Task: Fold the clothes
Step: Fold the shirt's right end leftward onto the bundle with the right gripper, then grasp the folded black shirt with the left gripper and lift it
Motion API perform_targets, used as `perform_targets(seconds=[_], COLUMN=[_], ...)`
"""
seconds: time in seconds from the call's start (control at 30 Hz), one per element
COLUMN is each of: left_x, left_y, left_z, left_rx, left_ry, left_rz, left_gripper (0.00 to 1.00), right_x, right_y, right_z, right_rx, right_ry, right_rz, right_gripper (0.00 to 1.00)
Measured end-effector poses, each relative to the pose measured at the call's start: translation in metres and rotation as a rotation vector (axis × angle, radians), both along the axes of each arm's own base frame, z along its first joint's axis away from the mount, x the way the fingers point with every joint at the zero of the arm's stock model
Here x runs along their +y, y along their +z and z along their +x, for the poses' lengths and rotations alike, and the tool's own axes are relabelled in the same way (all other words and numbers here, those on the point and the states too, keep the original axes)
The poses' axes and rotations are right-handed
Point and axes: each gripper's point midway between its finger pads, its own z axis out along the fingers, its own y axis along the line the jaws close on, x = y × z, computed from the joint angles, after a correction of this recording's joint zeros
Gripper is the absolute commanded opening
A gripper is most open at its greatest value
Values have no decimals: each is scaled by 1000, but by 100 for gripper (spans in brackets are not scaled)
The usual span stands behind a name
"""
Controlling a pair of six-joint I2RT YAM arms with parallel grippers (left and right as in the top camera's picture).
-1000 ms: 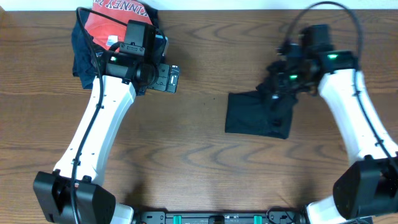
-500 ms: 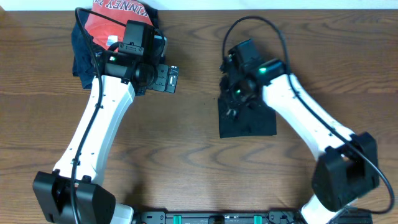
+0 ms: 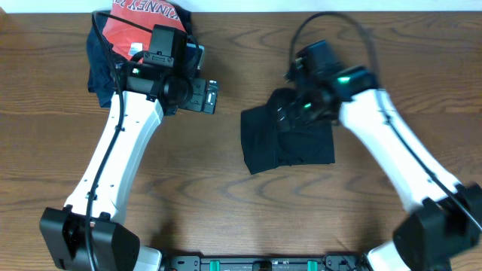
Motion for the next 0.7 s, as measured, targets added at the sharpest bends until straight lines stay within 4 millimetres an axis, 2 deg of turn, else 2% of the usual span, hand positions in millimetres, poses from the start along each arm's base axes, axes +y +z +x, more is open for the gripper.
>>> perform_targets(seconds=[0.13,0.3,0.43,0.7], left_x=[-25,-64,-99,-161], left_y=[-16,-66,-101,-134], left_z=[-7,-8,-11,-23], left_rx=[63,167,232,261], left_ry=[-64,-151,-226,-326], left_rz=[-115,-206,-256,-305], left_gripper=[98,98,98,98], right_x=[-50,-105,-132,-172], right_y=[28,25,23,20], right_z=[13,14,11,6], right_rx=[-64,-22,2,30], right_ry=[-133,-274,-335,-438], right_rz=[9,-18,-30,-37], right_gripper=[99,99,99,99])
